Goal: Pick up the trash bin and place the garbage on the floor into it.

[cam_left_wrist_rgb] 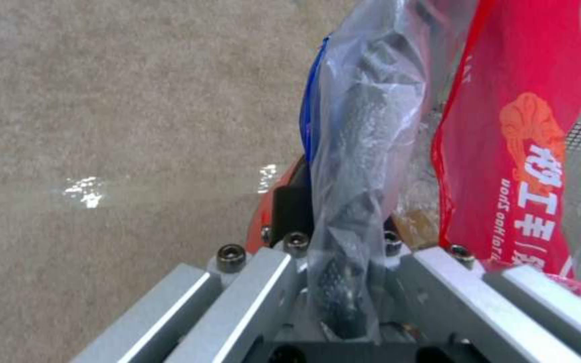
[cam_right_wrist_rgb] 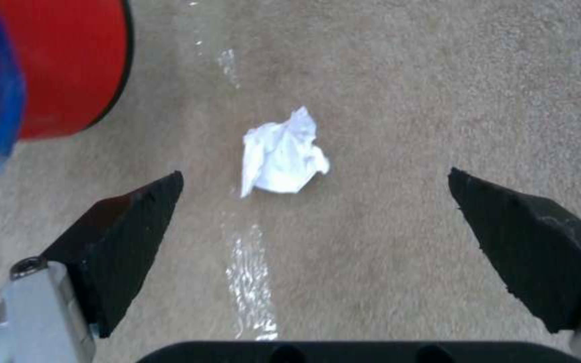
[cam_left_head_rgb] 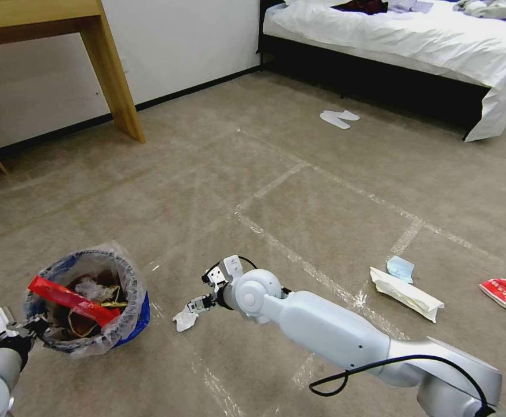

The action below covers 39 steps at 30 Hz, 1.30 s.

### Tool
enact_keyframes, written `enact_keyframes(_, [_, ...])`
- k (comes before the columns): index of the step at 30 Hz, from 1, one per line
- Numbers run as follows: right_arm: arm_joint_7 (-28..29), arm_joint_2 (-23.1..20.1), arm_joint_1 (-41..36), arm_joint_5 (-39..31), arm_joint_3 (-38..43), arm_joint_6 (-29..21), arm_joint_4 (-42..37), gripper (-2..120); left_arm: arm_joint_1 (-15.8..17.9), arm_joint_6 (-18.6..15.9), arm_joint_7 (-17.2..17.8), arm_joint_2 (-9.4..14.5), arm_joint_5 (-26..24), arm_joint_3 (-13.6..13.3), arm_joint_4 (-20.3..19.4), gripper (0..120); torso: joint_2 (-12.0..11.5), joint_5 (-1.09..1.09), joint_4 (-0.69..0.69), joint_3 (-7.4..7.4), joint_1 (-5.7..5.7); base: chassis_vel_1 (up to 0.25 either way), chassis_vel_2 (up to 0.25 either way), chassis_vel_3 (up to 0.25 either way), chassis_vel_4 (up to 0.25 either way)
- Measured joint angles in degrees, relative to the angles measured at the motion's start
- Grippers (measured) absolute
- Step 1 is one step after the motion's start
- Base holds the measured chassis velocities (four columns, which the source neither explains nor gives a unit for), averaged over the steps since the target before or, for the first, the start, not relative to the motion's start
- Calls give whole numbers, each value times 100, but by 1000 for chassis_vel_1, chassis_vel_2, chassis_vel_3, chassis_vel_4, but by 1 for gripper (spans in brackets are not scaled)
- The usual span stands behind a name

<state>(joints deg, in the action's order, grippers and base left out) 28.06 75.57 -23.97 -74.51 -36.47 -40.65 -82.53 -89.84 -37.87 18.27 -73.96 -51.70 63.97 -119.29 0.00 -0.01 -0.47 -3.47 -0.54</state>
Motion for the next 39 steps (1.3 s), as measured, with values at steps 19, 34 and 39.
enact_keyframes(19, [-381,642,220,382,-182,222,1083,100,-47,8,-4,-53,-11,65,-70,1,0,0,0,0,0,0,0,0,0])
enact_keyframes(34, [-773,1005,243,870,-231,318,2062,100,-57,15,-4,-39,-14,72,-95,1,0,1,0,0,0,0,0,0,0])
enact_keyframes(39, [-913,1141,291,995,-265,358,2308,100,-45,19,-5,-47,-15,71,-76,1,0,1,0,0,0,0,0,0,0])
